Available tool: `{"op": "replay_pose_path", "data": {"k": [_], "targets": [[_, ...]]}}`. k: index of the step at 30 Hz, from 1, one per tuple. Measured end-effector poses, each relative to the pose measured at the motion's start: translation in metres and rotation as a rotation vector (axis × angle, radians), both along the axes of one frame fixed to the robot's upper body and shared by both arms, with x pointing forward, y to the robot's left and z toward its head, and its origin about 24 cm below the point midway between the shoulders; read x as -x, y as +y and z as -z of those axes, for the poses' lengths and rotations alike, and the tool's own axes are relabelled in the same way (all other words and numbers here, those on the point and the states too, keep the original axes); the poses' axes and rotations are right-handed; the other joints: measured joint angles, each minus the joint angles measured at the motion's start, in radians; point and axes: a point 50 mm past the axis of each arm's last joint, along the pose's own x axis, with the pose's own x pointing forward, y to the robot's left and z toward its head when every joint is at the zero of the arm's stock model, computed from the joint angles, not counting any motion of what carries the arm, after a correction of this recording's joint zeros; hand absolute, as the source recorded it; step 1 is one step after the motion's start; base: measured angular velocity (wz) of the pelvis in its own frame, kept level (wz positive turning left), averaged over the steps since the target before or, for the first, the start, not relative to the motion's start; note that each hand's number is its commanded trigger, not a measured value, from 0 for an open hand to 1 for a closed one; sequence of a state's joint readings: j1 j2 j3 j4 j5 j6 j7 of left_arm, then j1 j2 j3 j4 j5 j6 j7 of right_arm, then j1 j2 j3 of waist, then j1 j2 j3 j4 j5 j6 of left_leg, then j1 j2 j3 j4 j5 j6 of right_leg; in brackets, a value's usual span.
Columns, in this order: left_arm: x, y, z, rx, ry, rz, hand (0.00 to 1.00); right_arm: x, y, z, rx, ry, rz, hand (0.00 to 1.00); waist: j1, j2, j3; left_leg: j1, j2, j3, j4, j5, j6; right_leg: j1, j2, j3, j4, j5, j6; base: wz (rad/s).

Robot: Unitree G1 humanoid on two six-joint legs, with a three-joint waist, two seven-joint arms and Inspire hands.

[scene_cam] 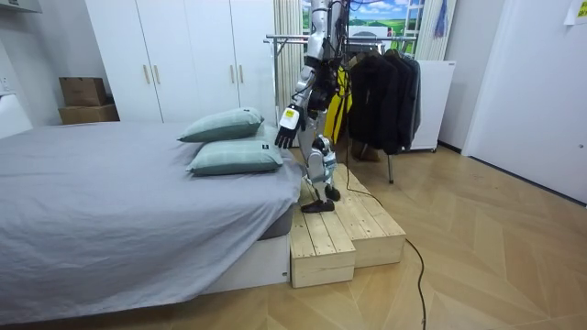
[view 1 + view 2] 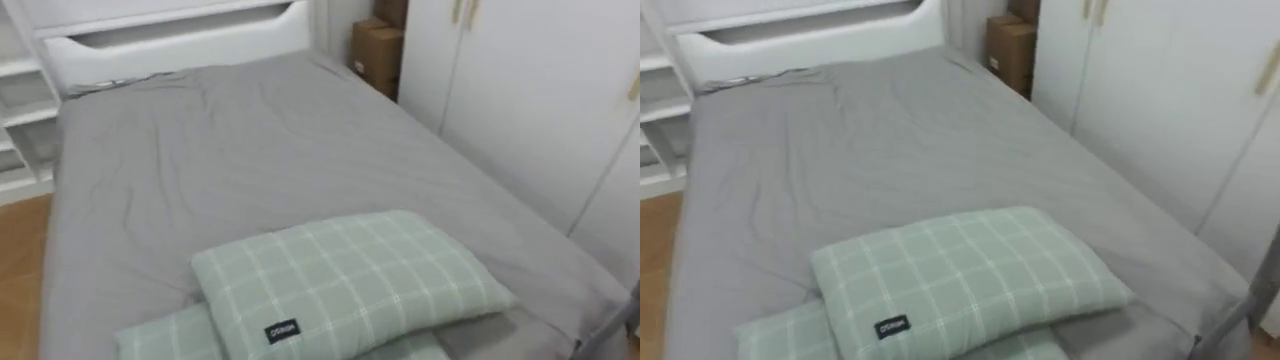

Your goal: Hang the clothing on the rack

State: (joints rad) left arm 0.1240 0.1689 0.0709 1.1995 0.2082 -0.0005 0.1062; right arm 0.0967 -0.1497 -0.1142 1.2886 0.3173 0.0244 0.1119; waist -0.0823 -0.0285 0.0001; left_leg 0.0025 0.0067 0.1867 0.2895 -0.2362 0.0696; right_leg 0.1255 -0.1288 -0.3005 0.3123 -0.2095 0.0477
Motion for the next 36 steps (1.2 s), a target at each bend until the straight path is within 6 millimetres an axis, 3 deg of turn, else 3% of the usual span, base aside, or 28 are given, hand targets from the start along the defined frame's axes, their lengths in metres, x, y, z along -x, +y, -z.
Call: {"op": "replay_pose_path", "data": {"k": [2, 3, 5, 7, 8, 9, 10, 11, 12, 15, 18, 22, 28, 30, 36], "targets": [[0.007, 0.003, 0.000, -0.007, 0.010, -0.022, 0.00, 0.001, 0.000, 0.000, 0.014, 0.021, -0.020, 0.00, 0.022, -0.002, -0.0003, -0.003, -0.010, -0.011, 0.003, 0.000, 0.000, 0.027, 0.010, 0.023, -0.043, 0.021, 0.019, 0.29], [0.014, 0.006, 0.000, -0.014, 0.027, -0.041, 0.00, 0.000, -0.001, 0.000, 0.025, 0.031, -0.038, 0.00, 0.044, -0.015, 0.0055, -0.007, -0.017, -0.010, 0.003, 0.000, 0.000, 0.032, 0.011, 0.022, -0.055, 0.022, 0.020, 0.15], [0.021, 0.006, 0.000, -0.024, 0.052, -0.050, 0.00, -0.003, -0.002, 0.000, 0.038, 0.030, -0.060, 0.00, 0.063, -0.008, 0.0002, -0.012, -0.021, -0.034, 0.005, 0.000, 0.000, 0.032, 0.011, 0.021, -0.053, 0.022, 0.021, 0.25], [0.030, 0.006, 0.001, -0.025, 0.076, -0.054, 0.00, -0.008, -0.001, -0.001, 0.044, 0.030, -0.096, 0.00, 0.066, 0.000, 0.0109, -0.007, -0.014, -0.058, 0.006, 0.001, 0.001, 0.024, 0.012, 0.028, -0.029, 0.018, 0.023, 0.33], [0.036, 0.007, 0.001, -0.024, 0.091, -0.057, 0.00, -0.012, -0.001, -0.001, 0.047, 0.024, -0.127, 0.00, 0.071, 0.000, 0.0108, -0.007, -0.010, -0.077, 0.009, 0.001, 0.001, 0.015, 0.031, 0.076, -0.053, -0.011, 0.016, 0.20], [0.038, 0.008, 0.001, -0.025, 0.099, -0.062, 0.00, -0.015, 0.000, -0.001, 0.046, 0.018, -0.143, 0.00, 0.077, -0.004, 0.0138, -0.007, -0.010, -0.083, 0.011, 0.001, 0.000, 0.009, 0.047, 0.108, -0.096, -0.013, 0.011, 0.21], [0.041, 0.010, 0.000, -0.024, 0.110, -0.075, 0.00, -0.019, 0.001, -0.001, 0.046, 0.011, -0.171, 0.00, 0.089, -0.017, 0.0199, -0.008, -0.017, -0.083, 0.016, -0.001, -0.003, -0.021, 0.063, 0.141, -0.171, 0.023, -0.002, 0.32], [0.045, 0.006, 0.002, -0.009, 0.129, -0.086, 0.00, -0.015, -0.001, -0.001, 0.055, 0.025, -0.193, 0.00, 0.091, -0.010, 0.0100, -0.008, -0.015, -0.095, 0.017, -0.004, -0.006, -0.017, 0.059, 0.118, -0.155, 0.027, -0.007, 0.30], [0.047, 0.005, 0.002, -0.003, 0.134, -0.087, 0.00, -0.016, -0.001, -0.002, 0.058, 0.028, -0.206, 0.00, 0.097, -0.010, 0.0078, -0.007, -0.013, -0.096, 0.017, -0.005, -0.007, -0.013, 0.061, 0.112, -0.153, 0.029, -0.009, 0.27], [0.049, 0.000, 0.003, 0.009, 0.154, -0.093, 0.00, -0.019, 0.001, -0.001, 0.057, 0.027, -0.253, 0.00, 0.112, -0.005, 0.0113, -0.002, -0.018, -0.117, -0.002, -0.003, -0.016, 0.007, 0.070, 0.098, -0.160, 0.028, -0.009, 0.16], [0.048, 0.000, 0.004, 0.002, 0.159, -0.090, 0.00, -0.014, 0.004, 0.000, 0.045, 0.038, -0.243, 0.00, 0.102, -0.008, 0.0139, 0.003, -0.022, -0.146, 0.001, -0.003, -0.016, 0.031, 0.069, 0.077, -0.162, 0.028, -0.009, 0.28], [0.043, 0.001, 0.004, -0.006, 0.158, -0.074, 0.00, -0.012, 0.006, 0.001, 0.039, 0.038, -0.224, 0.00, 0.085, -0.010, 0.0113, -0.011, -0.026, -0.164, 0.017, -0.003, -0.016, 0.034, 0.073, 0.079, -0.162, 0.028, -0.009, 0.15], [0.018, 0.001, 0.002, -0.027, 0.082, -0.059, 0.00, -0.013, 0.007, 0.001, 0.036, 0.032, -0.217, 0.00, 0.059, -0.006, 0.0075, -0.014, -0.035, -0.184, 0.018, -0.002, -0.016, 0.036, 0.076, 0.094, -0.161, 0.028, -0.009, 0.08], [0.006, 0.001, 0.000, -0.040, 0.032, -0.048, 0.00, -0.014, 0.007, 0.001, 0.038, 0.023, -0.219, 0.00, 0.052, -0.003, 0.0067, -0.014, -0.036, -0.185, 0.014, -0.001, -0.018, 0.035, 0.076, 0.096, -0.162, 0.028, -0.009, 0.03], [-0.002, -0.010, 0.001, -0.002, -0.024, -0.078, 0.00, -0.016, 0.007, 0.000, 0.041, 0.009, -0.218, 0.00, 0.041, 0.006, 0.0010, -0.004, -0.036, -0.178, -0.002, 0.007, -0.019, 0.036, 0.077, 0.107, -0.162, 0.028, -0.009, 0.00]]}}
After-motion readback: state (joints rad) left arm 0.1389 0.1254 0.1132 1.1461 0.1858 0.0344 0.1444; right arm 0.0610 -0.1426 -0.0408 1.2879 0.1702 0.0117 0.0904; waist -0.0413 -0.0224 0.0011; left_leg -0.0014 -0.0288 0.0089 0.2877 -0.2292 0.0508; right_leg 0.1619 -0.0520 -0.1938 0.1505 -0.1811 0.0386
